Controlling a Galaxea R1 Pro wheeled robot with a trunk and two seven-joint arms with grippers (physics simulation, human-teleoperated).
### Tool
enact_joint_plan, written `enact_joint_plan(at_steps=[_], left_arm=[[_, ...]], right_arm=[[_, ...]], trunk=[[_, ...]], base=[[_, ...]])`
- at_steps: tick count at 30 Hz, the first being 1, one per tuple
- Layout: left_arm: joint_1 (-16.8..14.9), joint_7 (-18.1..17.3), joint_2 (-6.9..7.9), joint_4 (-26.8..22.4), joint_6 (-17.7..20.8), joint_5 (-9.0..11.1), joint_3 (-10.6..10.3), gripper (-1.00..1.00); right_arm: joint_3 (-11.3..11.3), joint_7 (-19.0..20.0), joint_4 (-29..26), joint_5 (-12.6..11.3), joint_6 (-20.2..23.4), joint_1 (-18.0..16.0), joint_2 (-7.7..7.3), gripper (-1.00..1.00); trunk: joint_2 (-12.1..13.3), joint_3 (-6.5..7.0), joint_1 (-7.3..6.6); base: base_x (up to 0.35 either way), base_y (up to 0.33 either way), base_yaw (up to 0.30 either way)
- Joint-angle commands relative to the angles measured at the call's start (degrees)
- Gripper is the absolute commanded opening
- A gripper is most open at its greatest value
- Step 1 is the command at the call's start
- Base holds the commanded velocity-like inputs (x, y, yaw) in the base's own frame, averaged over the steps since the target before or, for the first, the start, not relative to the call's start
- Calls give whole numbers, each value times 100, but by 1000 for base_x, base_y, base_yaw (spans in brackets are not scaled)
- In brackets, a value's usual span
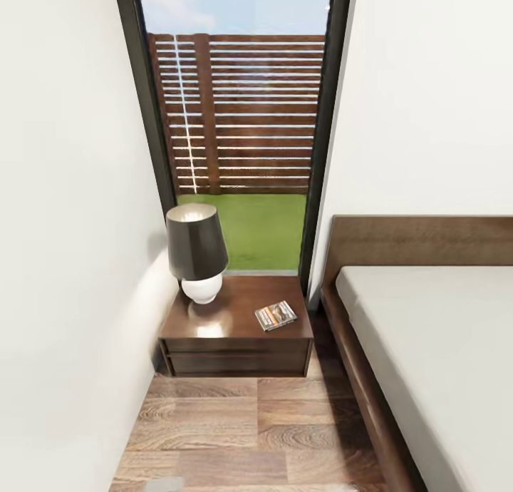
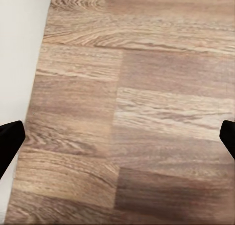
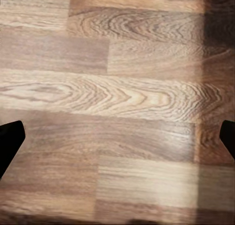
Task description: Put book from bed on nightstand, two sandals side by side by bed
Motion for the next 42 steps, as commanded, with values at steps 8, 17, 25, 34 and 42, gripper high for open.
enact_joint_plan(at_steps=[8, 17, 25, 34, 42], left_arm=[[12, 15, -44, 446, -109, 157, -51, 100], [50, 4, -142, 695, -113, 266, -46, 100], [88, 3, -160, 721, -109, 271, -49, 100], [160, 3, -166, 853, -101, 278, -50, 100], [211, 3, -149, 857, -99, 371, -42, 100]], right_arm=[[48, -29, 15, -23, -148, 308, -19, 100], [48, -29, 165, -38, -181, 522, -50, 100], [44, -36, 255, -141, -189, 541, -405, 100], [44, -65, 265, -693, -273, 646, -611, 100], [57, -109, 286, -721, -45, 662, -611, 100]], trunk=[[320, 139, -177], [681, 301, -375], [1002, 444, -550], [1363, 606, -748], [1684, 750, -924]], base=[[0, 0, 0], [0, 0, 0], [0, 0, 0], [0, 0, 0], [0, 0, 0]])
